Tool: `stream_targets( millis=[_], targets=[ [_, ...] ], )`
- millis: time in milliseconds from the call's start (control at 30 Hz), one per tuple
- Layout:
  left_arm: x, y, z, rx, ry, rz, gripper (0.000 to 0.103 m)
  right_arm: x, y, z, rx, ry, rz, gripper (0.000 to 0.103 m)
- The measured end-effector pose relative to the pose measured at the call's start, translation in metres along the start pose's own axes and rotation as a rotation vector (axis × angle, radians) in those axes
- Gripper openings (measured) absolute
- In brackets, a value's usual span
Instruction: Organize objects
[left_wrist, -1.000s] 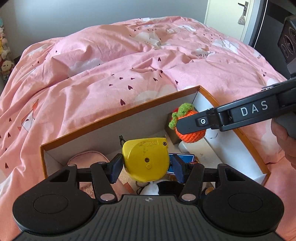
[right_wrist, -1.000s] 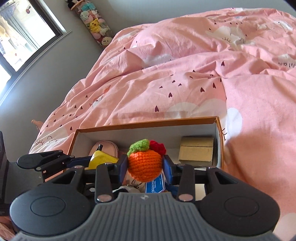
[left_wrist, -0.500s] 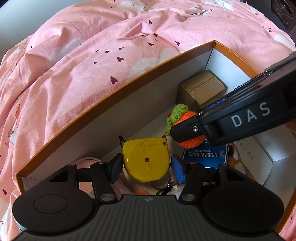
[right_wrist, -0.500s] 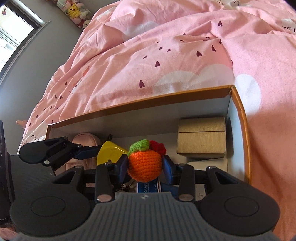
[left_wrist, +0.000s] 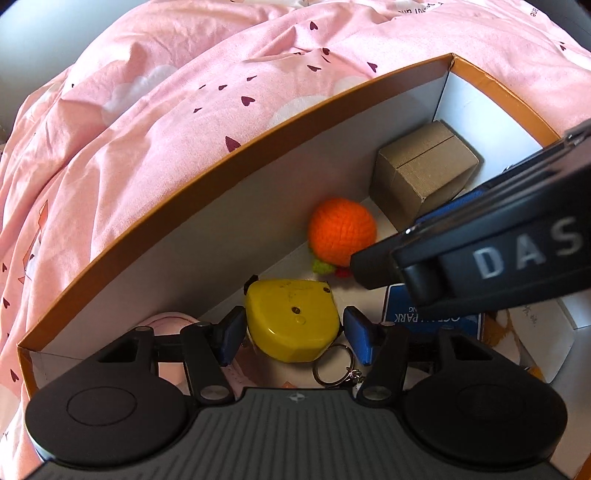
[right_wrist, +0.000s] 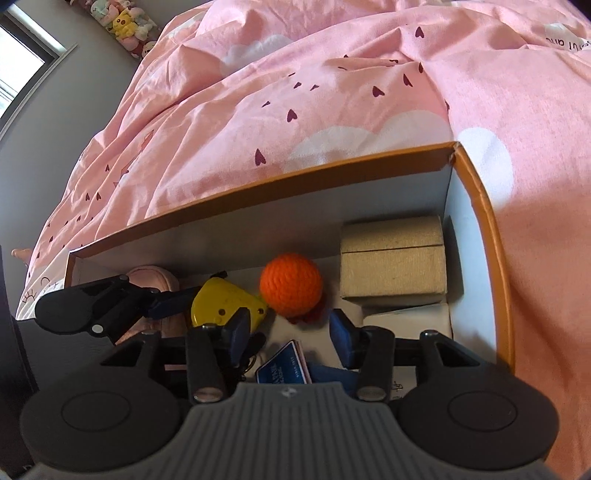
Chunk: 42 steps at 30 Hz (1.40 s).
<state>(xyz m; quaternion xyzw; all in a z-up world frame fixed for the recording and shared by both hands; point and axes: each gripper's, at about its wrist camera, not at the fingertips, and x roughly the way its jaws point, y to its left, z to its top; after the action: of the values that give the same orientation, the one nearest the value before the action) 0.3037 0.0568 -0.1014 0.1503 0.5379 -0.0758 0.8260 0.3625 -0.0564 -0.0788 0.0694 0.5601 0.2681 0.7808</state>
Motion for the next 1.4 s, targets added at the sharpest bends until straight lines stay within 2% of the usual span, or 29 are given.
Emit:
stream_targets(
  millis=[200, 467, 600, 767, 900, 1000, 1100, 1133, 1200, 1333, 1400],
  targets=[
    [-0.006, 0.002, -0.004, -0.001, -0.021, 0.004, 0.070, -0.017, 0.004, -0.001, -0.035, -0.042, -0.012, 0.052],
    [-0.028, 0.005, -0.011, -0.009, -0.052, 0.021, 0.074, -0.026, 0.008, -0.007, -0.068, -0.048, -0.027, 0.056],
    [-0.048, 0.005, -0.019, -0.029, -0.071, 0.045, 0.075, -0.044, 0.015, -0.012, -0.101, -0.081, -0.025, 0.062],
    [-0.084, 0.005, -0.026, -0.087, -0.137, 0.070, 0.077, -0.076, 0.032, -0.024, -0.195, -0.157, -0.045, 0.067],
    [-0.120, 0.009, -0.041, -0.158, -0.227, 0.102, 0.081, -0.106, 0.047, -0.040, -0.285, -0.237, -0.052, 0.073],
    [-0.146, 0.004, -0.042, -0.195, -0.298, 0.157, 0.087, -0.128, 0.057, -0.055, -0.337, -0.293, -0.062, 0.075],
    [-0.172, -0.007, -0.053, -0.250, -0.399, 0.272, 0.091, -0.154, 0.065, -0.074, -0.378, -0.365, -0.040, 0.080],
    [-0.176, -0.012, -0.058, -0.274, -0.429, 0.309, 0.097, -0.163, 0.067, -0.082, -0.392, -0.392, -0.034, 0.081],
    [-0.187, -0.020, -0.069, -0.335, -0.473, 0.367, 0.097, -0.178, 0.072, -0.098, -0.418, -0.445, -0.037, 0.087],
    [-0.201, -0.034, -0.096, -0.473, -0.538, 0.428, 0.097, -0.197, 0.076, -0.133, -0.464, -0.546, -0.063, 0.093],
    [-0.206, -0.041, -0.107, -0.521, -0.569, 0.435, 0.097, -0.202, 0.074, -0.151, -0.475, -0.590, -0.063, 0.098]
  ],
)
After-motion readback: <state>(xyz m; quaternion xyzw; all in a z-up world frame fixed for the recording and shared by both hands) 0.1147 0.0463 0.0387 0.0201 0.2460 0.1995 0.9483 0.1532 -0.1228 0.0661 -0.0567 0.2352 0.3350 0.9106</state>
